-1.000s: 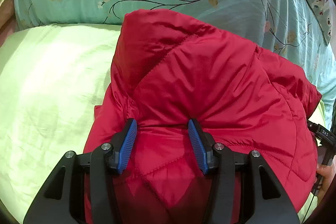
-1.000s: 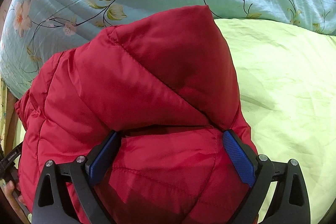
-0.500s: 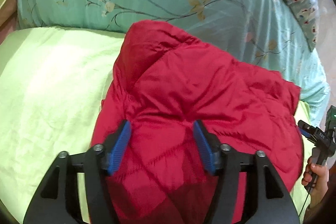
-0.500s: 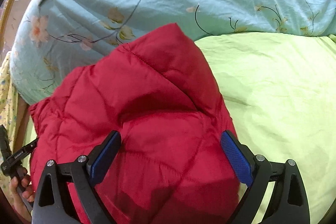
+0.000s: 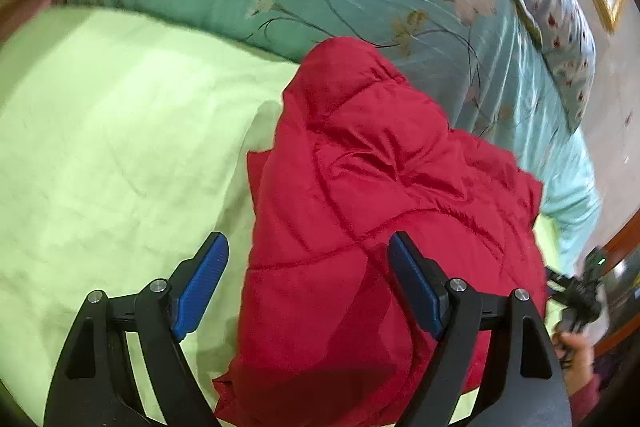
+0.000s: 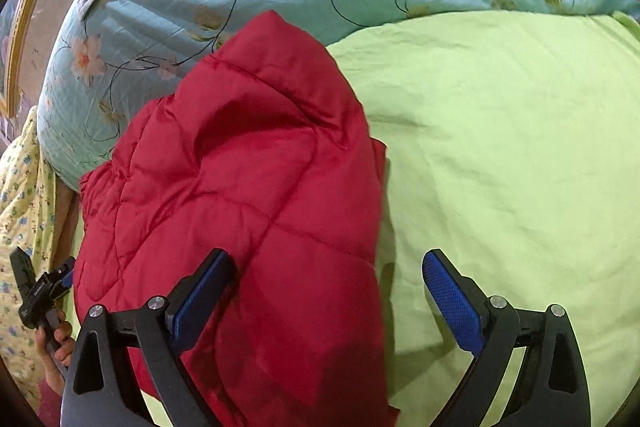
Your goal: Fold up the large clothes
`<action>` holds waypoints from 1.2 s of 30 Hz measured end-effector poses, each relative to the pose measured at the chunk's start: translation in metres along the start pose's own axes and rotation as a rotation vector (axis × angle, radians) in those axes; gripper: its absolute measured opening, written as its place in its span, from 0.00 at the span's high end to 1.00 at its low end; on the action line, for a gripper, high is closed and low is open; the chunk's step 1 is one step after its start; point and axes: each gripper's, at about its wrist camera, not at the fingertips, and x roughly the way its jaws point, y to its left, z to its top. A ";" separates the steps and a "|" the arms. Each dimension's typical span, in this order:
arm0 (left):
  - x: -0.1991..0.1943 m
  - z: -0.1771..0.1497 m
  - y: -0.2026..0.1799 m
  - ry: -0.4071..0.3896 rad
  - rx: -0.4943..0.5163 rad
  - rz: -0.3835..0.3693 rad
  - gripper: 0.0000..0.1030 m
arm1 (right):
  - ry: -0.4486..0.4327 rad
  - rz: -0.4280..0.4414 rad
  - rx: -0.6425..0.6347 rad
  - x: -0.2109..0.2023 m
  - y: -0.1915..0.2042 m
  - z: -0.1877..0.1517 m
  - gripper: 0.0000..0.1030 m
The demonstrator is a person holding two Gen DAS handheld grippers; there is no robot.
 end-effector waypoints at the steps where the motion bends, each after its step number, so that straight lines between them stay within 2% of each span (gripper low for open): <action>1: 0.001 0.000 0.005 0.006 -0.019 -0.018 0.20 | 0.001 0.013 0.003 0.000 -0.002 0.000 0.05; 7: 0.015 -0.003 0.023 0.049 -0.092 -0.111 0.20 | 0.032 0.084 0.003 0.006 -0.005 -0.001 0.05; 19: 0.042 0.002 0.013 0.113 -0.135 -0.181 0.18 | 0.096 0.190 0.044 0.032 -0.001 -0.002 0.05; 22: 0.048 0.002 0.007 0.119 -0.126 -0.184 0.18 | 0.110 0.215 0.059 0.041 0.000 -0.003 0.04; 25: 0.050 -0.001 0.003 0.111 -0.101 -0.156 0.19 | 0.114 0.227 0.068 0.045 0.002 -0.005 0.06; 26: 0.049 -0.001 0.001 0.107 -0.089 -0.151 0.26 | 0.114 0.225 0.064 0.046 0.004 -0.005 0.07; 30: 0.043 -0.003 -0.010 0.099 -0.046 -0.141 0.44 | 0.113 0.214 0.037 0.043 0.010 -0.007 0.26; 34: 0.028 -0.003 -0.018 0.083 -0.022 -0.141 0.53 | 0.105 0.212 0.014 0.031 0.018 -0.007 0.51; 36: 0.015 -0.006 -0.022 0.078 -0.006 -0.144 0.56 | 0.100 0.209 0.009 0.021 0.021 -0.008 0.57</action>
